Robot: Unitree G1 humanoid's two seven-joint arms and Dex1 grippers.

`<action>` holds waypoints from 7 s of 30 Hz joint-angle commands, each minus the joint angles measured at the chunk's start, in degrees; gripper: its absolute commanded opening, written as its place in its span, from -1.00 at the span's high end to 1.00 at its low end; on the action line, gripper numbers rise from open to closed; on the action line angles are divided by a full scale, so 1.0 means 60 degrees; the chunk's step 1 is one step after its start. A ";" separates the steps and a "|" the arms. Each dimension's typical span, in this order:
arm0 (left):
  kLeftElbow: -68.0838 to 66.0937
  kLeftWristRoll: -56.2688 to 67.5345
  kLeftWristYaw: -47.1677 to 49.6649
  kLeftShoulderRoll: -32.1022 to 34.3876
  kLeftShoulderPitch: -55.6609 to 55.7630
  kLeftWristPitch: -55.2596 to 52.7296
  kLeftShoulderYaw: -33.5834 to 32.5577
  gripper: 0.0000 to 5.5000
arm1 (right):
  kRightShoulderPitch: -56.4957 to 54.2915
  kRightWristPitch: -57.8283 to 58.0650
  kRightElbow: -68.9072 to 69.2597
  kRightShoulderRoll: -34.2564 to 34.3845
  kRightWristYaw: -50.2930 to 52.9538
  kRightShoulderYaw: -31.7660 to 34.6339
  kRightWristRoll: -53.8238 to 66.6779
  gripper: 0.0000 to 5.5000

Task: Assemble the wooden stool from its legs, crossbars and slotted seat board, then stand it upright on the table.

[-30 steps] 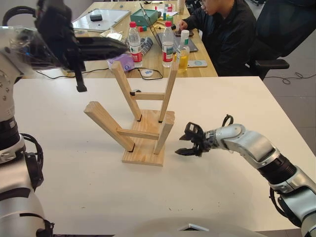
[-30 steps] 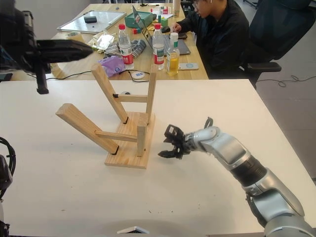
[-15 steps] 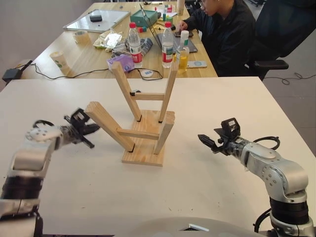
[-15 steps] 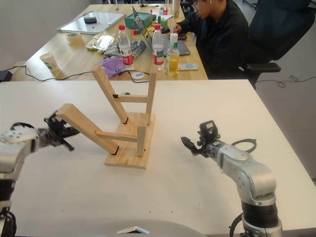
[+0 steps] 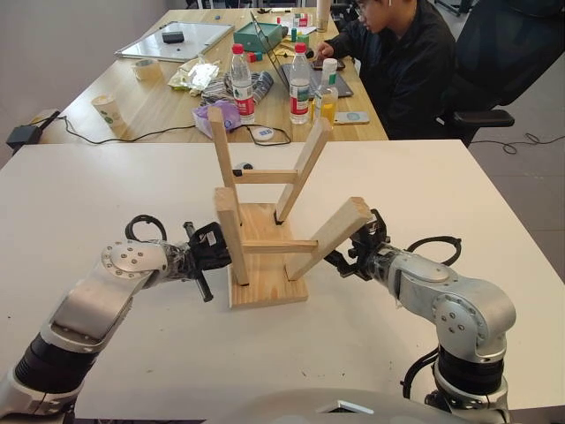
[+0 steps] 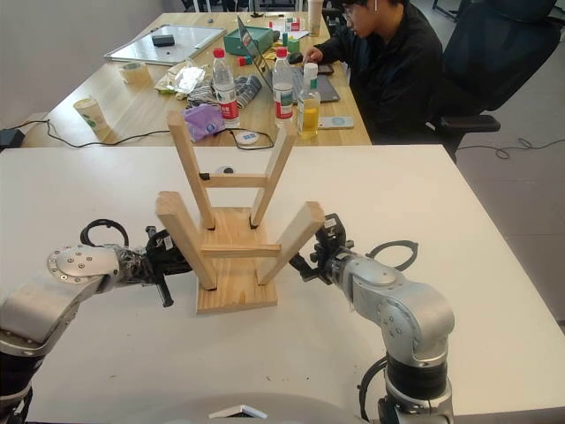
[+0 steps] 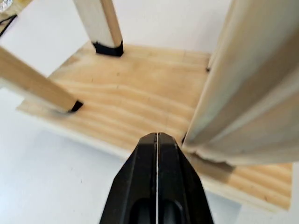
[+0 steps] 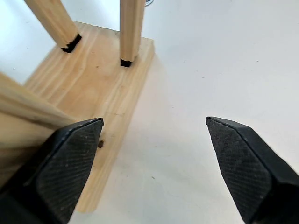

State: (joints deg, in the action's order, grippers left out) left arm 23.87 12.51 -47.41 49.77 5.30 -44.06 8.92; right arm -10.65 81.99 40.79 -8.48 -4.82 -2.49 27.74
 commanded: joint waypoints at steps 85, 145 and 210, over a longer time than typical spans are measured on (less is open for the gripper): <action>-0.8448 0.1473 -0.0504 -0.1642 0.3342 0.3455 -0.2281 1.00 | 0.1060 -0.5790 -0.1994 -0.2707 -0.2540 -0.2494 -0.0655 0.12; -0.1871 0.1611 -0.5212 -0.1165 -0.2831 0.8095 -0.0805 0.20 | 0.3304 -1.2139 -0.3998 -0.5828 -0.9818 -0.0449 -0.1148 -0.16; -0.7190 0.1376 -0.5557 -0.2528 -0.0203 0.9683 -0.1102 -0.16 | 0.2317 -1.2861 -0.6215 -0.5391 -0.9913 0.0049 -0.2095 -0.36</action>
State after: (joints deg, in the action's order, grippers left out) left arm -19.34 22.27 -82.24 36.78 3.58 12.98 0.76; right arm 6.49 5.89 5.23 -42.51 -65.10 -0.43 17.01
